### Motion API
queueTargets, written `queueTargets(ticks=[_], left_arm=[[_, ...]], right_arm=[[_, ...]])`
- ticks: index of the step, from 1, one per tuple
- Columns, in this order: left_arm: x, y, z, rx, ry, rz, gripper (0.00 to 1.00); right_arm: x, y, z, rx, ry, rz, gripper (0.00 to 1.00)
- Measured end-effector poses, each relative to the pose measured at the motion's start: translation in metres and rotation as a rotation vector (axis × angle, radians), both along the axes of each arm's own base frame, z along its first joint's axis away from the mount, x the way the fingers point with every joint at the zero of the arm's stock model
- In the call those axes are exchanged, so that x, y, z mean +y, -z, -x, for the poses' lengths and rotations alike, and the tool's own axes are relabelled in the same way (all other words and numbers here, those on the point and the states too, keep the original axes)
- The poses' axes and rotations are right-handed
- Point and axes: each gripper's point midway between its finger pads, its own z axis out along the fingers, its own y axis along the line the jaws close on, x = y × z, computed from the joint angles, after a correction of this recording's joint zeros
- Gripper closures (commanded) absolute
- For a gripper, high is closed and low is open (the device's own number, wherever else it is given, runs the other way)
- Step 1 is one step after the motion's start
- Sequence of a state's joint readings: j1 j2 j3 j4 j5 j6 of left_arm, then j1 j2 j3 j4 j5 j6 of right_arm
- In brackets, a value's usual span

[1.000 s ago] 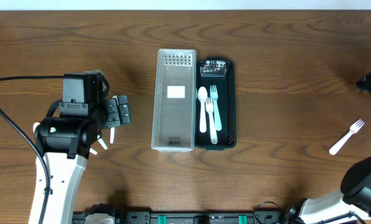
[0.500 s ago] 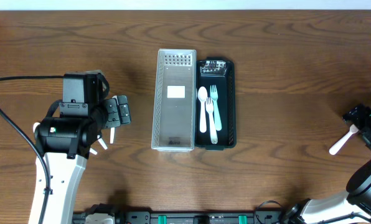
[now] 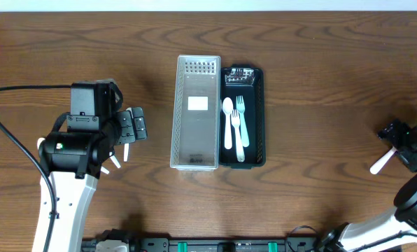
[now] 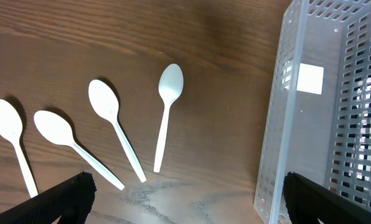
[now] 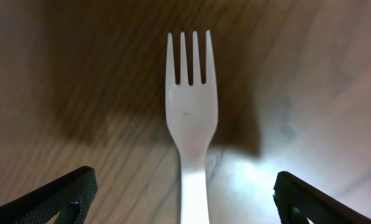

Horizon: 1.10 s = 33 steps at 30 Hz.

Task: Pack container
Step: 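Grasp the last white fork with the right gripper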

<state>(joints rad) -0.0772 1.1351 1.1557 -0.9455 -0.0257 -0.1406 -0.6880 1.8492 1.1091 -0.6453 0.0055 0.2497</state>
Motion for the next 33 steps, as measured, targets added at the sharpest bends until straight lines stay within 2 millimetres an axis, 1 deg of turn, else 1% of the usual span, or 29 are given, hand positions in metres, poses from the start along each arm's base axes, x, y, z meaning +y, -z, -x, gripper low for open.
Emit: queueTargets(ticks=[2,7,10,12,13,14,16,25,28,29,30,33], left_arm=[[0.0,0.0,0.0,0.0,0.0,0.0,0.02],[-0.0001,0.0,0.0001,0.0,0.0,0.0,0.02],[0.0,0.0,0.0001,0.0,0.0,0.0,0.02],[0.0,0.0,0.0001,0.0,0.0,0.0,0.02],[0.0,0.0,0.0001,0.0,0.0,0.0,0.02],[0.0,0.0,0.0001,0.0,0.0,0.0,0.02],[0.0,0.0,0.0,0.0,0.0,0.0,0.02],[0.0,0.0,0.0001,0.0,0.0,0.0,0.02],[0.0,0.0,0.0001,0.0,0.0,0.0,0.02],[0.0,0.0,0.0001,0.0,0.0,0.0,0.02],[0.0,0.0,0.0001,0.0,0.0,0.0,0.02],[0.0,0.0,0.0001,0.0,0.0,0.0,0.02]], right_arm=[[-0.0002,0.0088,0.0026,0.025,-0.005,-0.006,0.06],[-0.0019,0.009,0.0011,0.02,-0.007,0.001,0.07],[-0.0031,0.0087,-0.0001,0.017,-0.013,0.007,0.18],[-0.0034,0.0088,-0.0004,0.016,-0.016,0.009,0.29],[-0.0035,0.0091,-0.0002,0.018,-0.018,0.01,0.35],[-0.0036,0.0091,-0.0002,0.018,-0.021,0.01,0.44],[-0.0036,0.0092,-0.0002,0.018,-0.02,0.01,0.52],[-0.0023,0.0092,-0.0016,0.01,-0.023,0.002,0.79],[-0.0017,0.0092,-0.002,0.007,-0.018,-0.002,0.86],[-0.0014,0.0092,-0.0023,0.005,-0.016,-0.004,0.91],[-0.0011,0.0092,-0.0026,0.003,-0.016,-0.006,0.99],[-0.0003,0.0088,-0.0037,-0.003,-0.006,-0.013,0.99]])
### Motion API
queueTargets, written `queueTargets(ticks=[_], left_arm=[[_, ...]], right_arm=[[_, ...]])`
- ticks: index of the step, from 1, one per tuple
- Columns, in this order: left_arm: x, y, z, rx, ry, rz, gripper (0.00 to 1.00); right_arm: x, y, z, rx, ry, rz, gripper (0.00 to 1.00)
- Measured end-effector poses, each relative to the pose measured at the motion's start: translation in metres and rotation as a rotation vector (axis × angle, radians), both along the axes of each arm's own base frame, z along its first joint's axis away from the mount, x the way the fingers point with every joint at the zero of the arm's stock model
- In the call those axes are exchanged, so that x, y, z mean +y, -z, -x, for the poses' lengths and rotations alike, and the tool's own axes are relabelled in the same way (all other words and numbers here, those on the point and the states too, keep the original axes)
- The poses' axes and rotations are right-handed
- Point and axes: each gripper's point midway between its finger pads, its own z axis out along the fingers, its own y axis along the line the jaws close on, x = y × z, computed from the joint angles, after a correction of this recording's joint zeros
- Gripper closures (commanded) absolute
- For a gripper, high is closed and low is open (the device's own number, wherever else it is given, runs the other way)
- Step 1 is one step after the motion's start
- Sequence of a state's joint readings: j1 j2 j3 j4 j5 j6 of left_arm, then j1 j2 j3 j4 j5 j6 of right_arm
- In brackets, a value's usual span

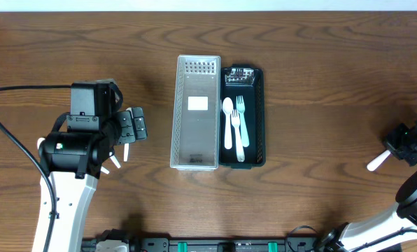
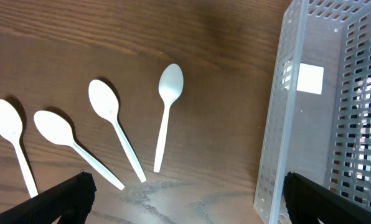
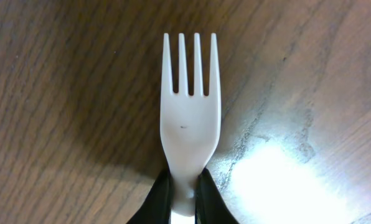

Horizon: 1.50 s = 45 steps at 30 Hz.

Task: Pack container
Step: 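Grasp the last white fork with the right gripper, then place the white fork into the black caddy and release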

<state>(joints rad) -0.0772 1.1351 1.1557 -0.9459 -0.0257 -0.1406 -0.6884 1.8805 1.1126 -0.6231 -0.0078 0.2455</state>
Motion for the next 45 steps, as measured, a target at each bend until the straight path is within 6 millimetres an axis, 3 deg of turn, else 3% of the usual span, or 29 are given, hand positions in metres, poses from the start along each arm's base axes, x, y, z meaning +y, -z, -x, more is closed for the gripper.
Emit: queueTargets(ticks=[7,9,12,14,16,19,21,23,25,29,33,37,39,41,42,45], left_arm=[[0.0,-0.001,-0.002,-0.01,0.0,0.001,0.02],[0.0,-0.002,-0.003,-0.015,0.0,0.001,0.02],[0.0,-0.003,-0.004,-0.019,0.0,0.002,0.02],[0.0,-0.003,-0.004,-0.021,0.0,0.002,0.02],[0.0,-0.003,-0.005,-0.022,0.0,0.002,0.02],[0.0,-0.003,-0.005,-0.022,0.0,0.002,0.02],[0.0,-0.003,-0.005,-0.022,0.0,0.002,0.02],[0.0,-0.003,-0.005,-0.022,0.0,0.002,0.02],[0.0,-0.003,-0.005,-0.022,0.0,0.002,0.02],[0.0,-0.003,-0.005,-0.022,0.0,0.002,0.02],[0.0,-0.003,-0.005,-0.022,0.0,0.002,0.02],[0.0,-0.003,-0.005,-0.022,0.0,0.002,0.02],[0.0,-0.003,-0.005,-0.022,0.0,0.002,0.02],[0.0,-0.003,-0.004,-0.022,0.0,0.002,0.02],[0.0,-0.003,-0.004,-0.022,0.0,0.002,0.02],[0.0,-0.003,-0.004,-0.022,0.0,0.002,0.02]], right_arm=[[0.018,-0.005,0.004,0.04,-0.014,-0.073,0.99],[0.03,-0.015,-0.006,0.043,-0.051,-0.089,0.99],[0.052,-0.047,-0.037,-0.006,-0.147,-0.07,0.99],[0.079,-0.083,-0.064,-0.064,-0.246,-0.04,0.99],[0.122,-0.129,-0.095,-0.157,-0.374,0.0,0.99],[0.189,-0.182,-0.119,-0.272,-0.534,0.018,0.99],[0.239,-0.205,-0.128,-0.335,-0.639,0.015,0.99],[0.283,-0.213,-0.13,-0.367,-0.723,0.001,0.99],[0.324,-0.21,-0.124,-0.359,-0.798,-0.013,0.99],[0.374,-0.19,-0.113,-0.302,-0.869,0.001,0.99],[0.4,-0.152,-0.108,-0.208,-0.886,0.015,0.99],[0.411,-0.104,-0.103,-0.088,-0.882,0.018,0.95],[0.413,-0.084,-0.099,-0.034,-0.88,0.015,0.88],[0.415,-0.072,-0.096,-0.006,-0.872,0.006,0.67],[0.416,-0.069,-0.096,-0.003,-0.876,0.001,0.55],[0.42,-0.075,-0.102,-0.034,-0.908,-0.002,0.45]])
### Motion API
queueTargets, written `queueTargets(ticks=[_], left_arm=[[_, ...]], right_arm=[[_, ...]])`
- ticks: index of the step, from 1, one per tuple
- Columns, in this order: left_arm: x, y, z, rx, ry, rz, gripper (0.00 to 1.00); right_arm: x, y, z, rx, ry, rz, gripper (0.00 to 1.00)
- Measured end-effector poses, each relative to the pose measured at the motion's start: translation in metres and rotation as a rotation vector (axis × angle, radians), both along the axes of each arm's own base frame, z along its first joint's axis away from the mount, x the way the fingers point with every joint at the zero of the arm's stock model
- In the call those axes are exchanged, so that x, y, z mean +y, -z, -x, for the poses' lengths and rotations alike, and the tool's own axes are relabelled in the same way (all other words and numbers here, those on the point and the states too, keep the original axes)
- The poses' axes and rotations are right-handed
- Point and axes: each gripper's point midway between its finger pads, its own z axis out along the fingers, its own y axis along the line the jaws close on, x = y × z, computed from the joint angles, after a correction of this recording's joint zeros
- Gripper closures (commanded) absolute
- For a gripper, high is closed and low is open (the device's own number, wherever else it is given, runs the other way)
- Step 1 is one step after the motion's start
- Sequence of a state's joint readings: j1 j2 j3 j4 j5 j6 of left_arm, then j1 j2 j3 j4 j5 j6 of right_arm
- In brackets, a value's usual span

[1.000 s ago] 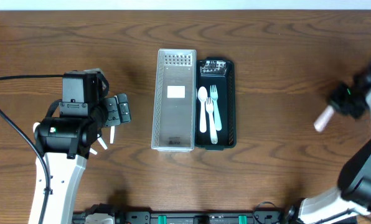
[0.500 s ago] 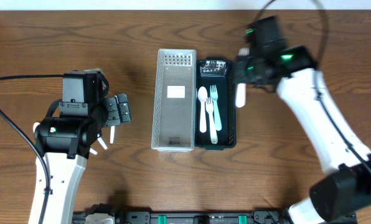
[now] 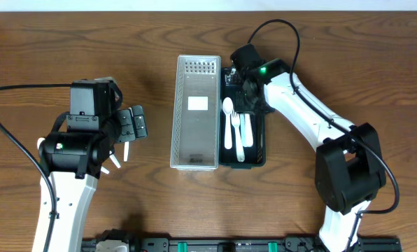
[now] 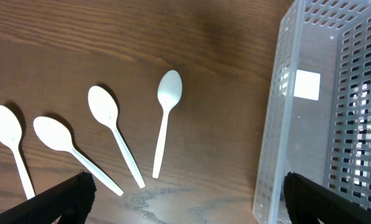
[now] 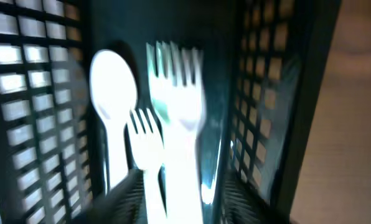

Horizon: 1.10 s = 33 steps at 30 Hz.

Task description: Pack container

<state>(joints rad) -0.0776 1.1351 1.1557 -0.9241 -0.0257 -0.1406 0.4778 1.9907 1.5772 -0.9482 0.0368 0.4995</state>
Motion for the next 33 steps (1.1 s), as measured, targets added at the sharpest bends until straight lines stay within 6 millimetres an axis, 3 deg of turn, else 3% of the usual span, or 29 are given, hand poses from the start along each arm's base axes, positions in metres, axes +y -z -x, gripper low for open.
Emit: queueTargets(ticks=[4,8,10,12,15,18,20,26,33], left_arm=[[0.0,0.001,0.002,0.009,0.0,-0.001,0.02],[0.0,0.002,0.003,0.016,0.017,-0.012,0.02],[0.0,0.002,0.003,0.017,0.028,-0.02,0.02],[0.0,0.0,-0.001,0.019,0.035,-0.024,0.02],[0.0,0.004,-0.012,0.043,0.035,-0.028,0.02],[0.006,0.027,-0.023,0.124,0.017,-0.032,0.02],[0.016,0.059,-0.029,0.233,-0.016,-0.032,0.02],[0.043,0.126,-0.038,0.427,-0.074,-0.008,0.02],[0.048,0.175,-0.054,0.49,-0.03,0.032,0.02]], right_arm=[[0.004,-0.028,-0.012,-0.056,-0.068,-0.016,0.36],[-0.01,-0.096,-0.034,-0.193,-0.07,-0.051,0.26],[-0.034,-0.138,-0.043,-0.29,-0.029,-0.068,0.23],[-0.07,-0.177,-0.044,-0.372,0.035,-0.07,0.22],[-0.126,-0.209,-0.032,-0.415,0.112,-0.024,0.17],[-0.165,-0.206,-0.018,-0.365,0.129,0.044,0.13],[-0.188,-0.194,-0.012,-0.304,0.129,0.081,0.13],[-0.236,-0.18,-0.01,-0.255,0.202,0.103,0.13],[-0.259,-0.18,-0.009,-0.26,0.251,0.073,0.13]])
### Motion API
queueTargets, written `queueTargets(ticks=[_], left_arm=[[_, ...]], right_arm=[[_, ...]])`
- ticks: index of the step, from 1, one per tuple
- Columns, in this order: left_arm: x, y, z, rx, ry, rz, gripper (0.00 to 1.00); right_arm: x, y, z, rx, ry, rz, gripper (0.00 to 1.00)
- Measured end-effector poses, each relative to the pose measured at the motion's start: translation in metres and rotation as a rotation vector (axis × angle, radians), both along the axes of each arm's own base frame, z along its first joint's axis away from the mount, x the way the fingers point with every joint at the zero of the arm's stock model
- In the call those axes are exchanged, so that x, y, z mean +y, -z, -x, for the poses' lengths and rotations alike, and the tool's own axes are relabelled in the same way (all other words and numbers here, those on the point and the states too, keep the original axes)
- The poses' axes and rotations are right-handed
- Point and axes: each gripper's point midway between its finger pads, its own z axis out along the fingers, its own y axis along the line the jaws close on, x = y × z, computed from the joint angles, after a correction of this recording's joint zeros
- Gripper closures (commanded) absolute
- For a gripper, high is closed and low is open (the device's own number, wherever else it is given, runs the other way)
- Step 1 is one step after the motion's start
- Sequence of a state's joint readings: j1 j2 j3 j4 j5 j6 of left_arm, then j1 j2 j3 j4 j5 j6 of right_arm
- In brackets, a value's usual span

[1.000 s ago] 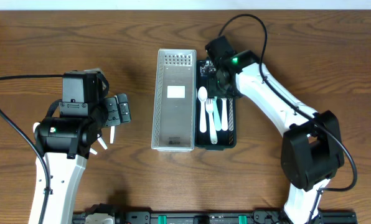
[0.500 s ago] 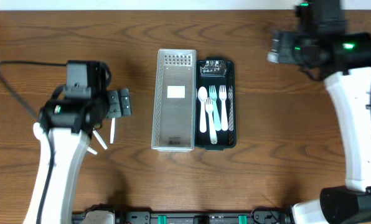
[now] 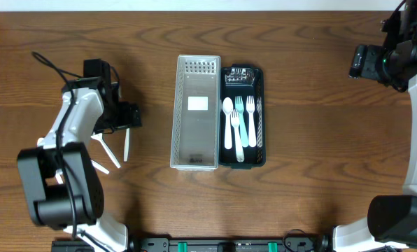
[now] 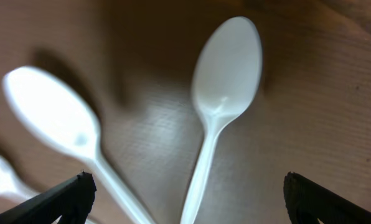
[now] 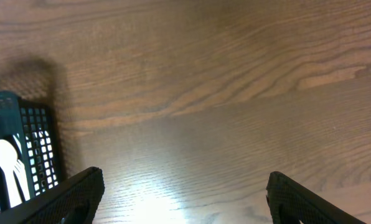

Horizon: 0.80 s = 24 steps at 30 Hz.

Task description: Pack container

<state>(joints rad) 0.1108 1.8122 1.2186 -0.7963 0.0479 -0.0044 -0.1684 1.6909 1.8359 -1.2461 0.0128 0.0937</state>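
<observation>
A black basket [image 3: 259, 119] holds a white spoon [image 3: 227, 120] and three white forks [image 3: 250, 122]. Beside it stands an empty clear basket [image 3: 196, 133]. Loose white spoons [image 3: 126, 145] lie on the table at the left. My left gripper [image 3: 126, 117] hangs low over them, open. One spoon [image 4: 226, 74] points away between its fingers [image 4: 67, 194], and a blurred spoon [image 4: 48, 115] lies to its left. My right gripper [image 3: 359, 61] is open and empty at the far right back; in its view the black basket's corner [image 5: 30, 149] shows.
Bare wooden table [image 5: 204, 93] lies under the right gripper. The left arm's cable [image 3: 51, 66] loops at the far left. A rail runs along the table's front edge [image 3: 208, 245].
The fork that my right gripper held over the black basket now lies in it, and that gripper is open at the far right back. My left gripper has dropped close over the spoons.
My right gripper stood open around a fork at the table's right edge, then was shut on it, then held it over the black basket. Now the fork lies there and the gripper is away. The left arm stayed still until now, when it is low over a spoon.
</observation>
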Motion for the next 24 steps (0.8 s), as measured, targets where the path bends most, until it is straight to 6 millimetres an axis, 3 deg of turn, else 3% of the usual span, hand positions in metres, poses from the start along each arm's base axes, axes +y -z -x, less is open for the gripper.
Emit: queueTargets(ticks=[6,14,19,24], left_arm=[[-0.004,0.022,-0.01,0.005,0.04,0.025,0.02],[-0.004,0.042,-0.008,0.048,0.047,0.029,0.02],[-0.004,0.044,-0.007,0.054,0.051,0.027,0.0],[-0.004,0.044,-0.006,0.066,0.057,0.028,0.25]], right_arm=[[0.003,0.0,-0.001,-0.004,-0.009,-0.017,0.13],[0.004,0.0,-0.001,-0.004,-0.01,-0.019,0.14],[0.004,0.0,-0.001,-0.005,-0.011,-0.02,0.15],[0.004,0.0,-0.001,-0.005,-0.011,-0.021,0.14]])
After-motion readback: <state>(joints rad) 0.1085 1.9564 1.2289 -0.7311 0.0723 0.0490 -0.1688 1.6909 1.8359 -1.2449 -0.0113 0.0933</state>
